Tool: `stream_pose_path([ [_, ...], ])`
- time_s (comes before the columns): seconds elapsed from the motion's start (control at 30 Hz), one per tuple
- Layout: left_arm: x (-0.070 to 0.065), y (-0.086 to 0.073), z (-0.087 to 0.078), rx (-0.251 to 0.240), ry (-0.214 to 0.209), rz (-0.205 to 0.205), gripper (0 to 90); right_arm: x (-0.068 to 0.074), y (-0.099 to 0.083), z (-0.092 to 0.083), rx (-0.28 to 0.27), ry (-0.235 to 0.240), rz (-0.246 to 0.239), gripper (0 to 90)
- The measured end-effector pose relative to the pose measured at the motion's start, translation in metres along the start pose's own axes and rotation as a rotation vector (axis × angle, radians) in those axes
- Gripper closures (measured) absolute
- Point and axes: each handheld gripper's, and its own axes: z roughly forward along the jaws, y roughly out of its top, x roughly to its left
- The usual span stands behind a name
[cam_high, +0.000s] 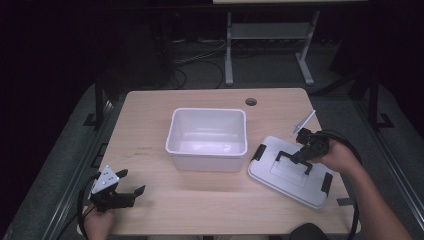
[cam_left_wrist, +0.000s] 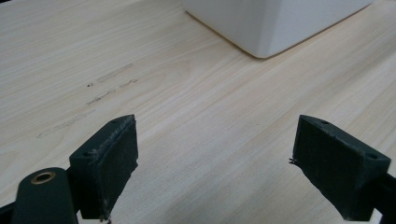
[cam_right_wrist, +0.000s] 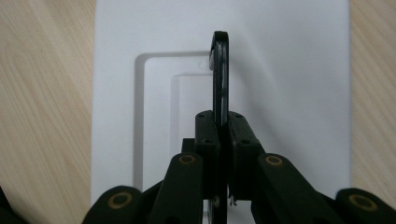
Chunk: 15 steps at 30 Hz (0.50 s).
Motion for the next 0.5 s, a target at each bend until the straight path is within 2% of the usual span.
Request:
stream_pose_path([
  [0.23, 0.000, 0.000, 0.000, 0.001, 0.000, 0.002, 13.4, 0.003, 0.003, -0.004, 0.013, 0.003, -0.014, 84.7],
  [0.5, 0.001, 0.000, -0.002, -0.005, 0.003, 0.001, 13.4, 0.008, 0.010, -0.015, 0.001, 0.002, -0.038, 84.7],
])
